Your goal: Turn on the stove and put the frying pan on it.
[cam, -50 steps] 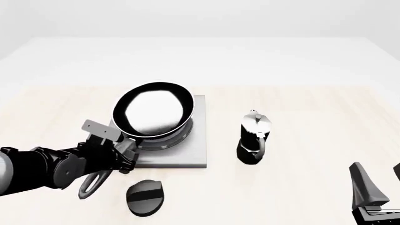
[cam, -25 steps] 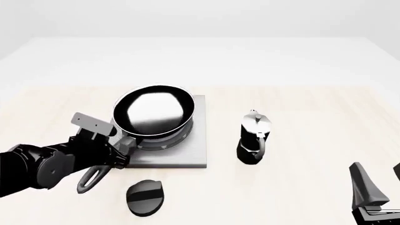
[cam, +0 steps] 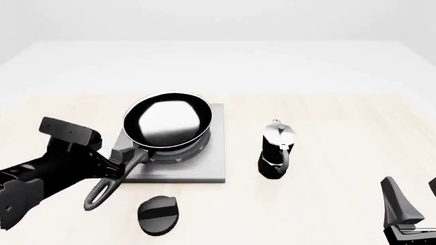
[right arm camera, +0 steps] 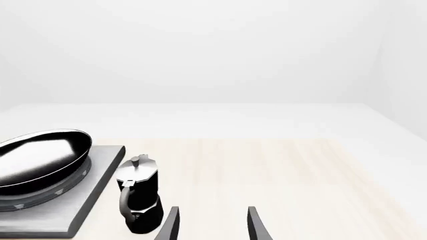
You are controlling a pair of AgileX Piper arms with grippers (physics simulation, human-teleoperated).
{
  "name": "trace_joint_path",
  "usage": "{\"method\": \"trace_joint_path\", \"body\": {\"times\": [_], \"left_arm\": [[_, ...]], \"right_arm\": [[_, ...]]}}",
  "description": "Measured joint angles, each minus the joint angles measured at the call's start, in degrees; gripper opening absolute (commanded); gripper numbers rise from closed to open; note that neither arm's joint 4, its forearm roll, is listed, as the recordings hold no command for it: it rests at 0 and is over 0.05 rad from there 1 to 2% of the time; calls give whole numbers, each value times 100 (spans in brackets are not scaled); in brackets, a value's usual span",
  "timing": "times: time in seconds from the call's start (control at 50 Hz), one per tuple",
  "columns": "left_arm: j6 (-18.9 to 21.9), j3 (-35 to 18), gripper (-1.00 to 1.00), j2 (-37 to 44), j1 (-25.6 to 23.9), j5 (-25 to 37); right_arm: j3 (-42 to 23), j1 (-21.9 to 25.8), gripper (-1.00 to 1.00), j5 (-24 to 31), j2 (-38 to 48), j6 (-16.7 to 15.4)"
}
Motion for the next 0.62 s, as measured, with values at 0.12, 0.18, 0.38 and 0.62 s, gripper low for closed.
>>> {"method": "trace_joint_path", "body": {"times": [0.12, 0.18, 0.38, 0.62], "left_arm": [[0, 215, 100, -818, 97, 28], [-56, 304, 100, -1352, 100, 117], [-152, 454, 100, -3108, 110, 604], [-244, 402, 100, -4910, 165, 1441]], "right_arm": [[0, 0, 100, 0, 0, 0], [0, 0, 100, 0, 0, 0], [0, 0, 100, 0, 0, 0], [0, 0, 100, 0, 0, 0]]}}
